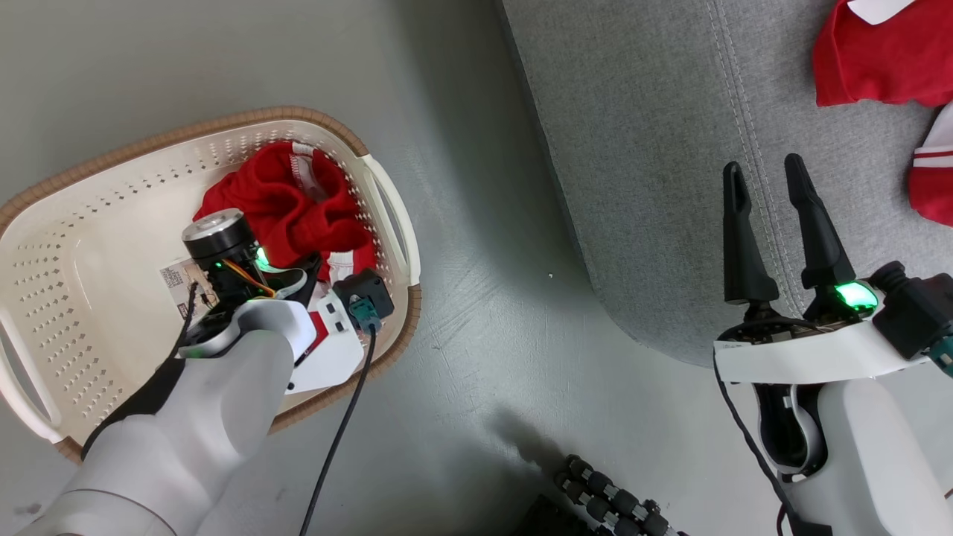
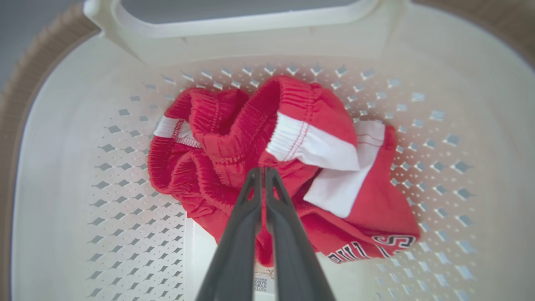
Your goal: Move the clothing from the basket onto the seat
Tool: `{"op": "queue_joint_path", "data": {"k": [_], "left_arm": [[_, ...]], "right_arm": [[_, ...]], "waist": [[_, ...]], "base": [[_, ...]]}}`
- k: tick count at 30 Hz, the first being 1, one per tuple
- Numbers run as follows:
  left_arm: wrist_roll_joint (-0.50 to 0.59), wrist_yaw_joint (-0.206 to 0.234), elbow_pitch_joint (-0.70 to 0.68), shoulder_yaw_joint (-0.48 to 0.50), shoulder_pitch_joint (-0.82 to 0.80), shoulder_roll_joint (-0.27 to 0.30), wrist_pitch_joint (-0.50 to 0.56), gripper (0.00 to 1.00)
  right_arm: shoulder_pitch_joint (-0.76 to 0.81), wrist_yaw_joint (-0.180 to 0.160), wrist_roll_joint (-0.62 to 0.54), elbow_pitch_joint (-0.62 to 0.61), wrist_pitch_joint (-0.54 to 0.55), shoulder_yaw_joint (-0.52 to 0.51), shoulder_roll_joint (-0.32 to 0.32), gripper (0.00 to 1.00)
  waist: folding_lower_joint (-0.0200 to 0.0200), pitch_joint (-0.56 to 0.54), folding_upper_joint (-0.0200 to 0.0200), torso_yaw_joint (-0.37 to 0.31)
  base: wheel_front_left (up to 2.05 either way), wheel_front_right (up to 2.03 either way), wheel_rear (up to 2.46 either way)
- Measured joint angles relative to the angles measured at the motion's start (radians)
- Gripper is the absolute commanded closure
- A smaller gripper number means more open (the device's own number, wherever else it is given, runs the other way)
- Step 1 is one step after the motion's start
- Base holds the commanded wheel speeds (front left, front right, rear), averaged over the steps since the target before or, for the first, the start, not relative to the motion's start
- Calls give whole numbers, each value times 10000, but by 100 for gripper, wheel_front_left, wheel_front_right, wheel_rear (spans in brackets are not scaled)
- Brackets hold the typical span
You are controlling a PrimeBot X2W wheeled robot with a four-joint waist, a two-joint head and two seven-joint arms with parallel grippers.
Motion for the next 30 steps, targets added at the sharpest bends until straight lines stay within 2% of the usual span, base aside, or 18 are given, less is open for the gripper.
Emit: {"op": "queue_joint_path", "data": {"k": [9,18,27,30], "left_arm": [[-468,397,-65,445,-35,75,-462,100],[-1062,732,-403,986,23,336,-1429,100],[-1622,1022,-899,1384,530,286,-2128,100],[-1854,1287,-1158,1565,810,196,-2215,100]], "right_arm": [[-417,0,15,23,-15,219,-2,0],[-623,0,12,155,-25,324,-4,0],[-800,0,-134,307,-25,238,-10,0],[-801,0,-242,368,-25,184,-12,0]], "waist": [[0,-119,0,33],[-1,-315,0,229],[0,-663,0,520],[0,-814,0,641]], "base": [[0,0,0],[0,0,0],[0,0,0],[0,0,0]]}}
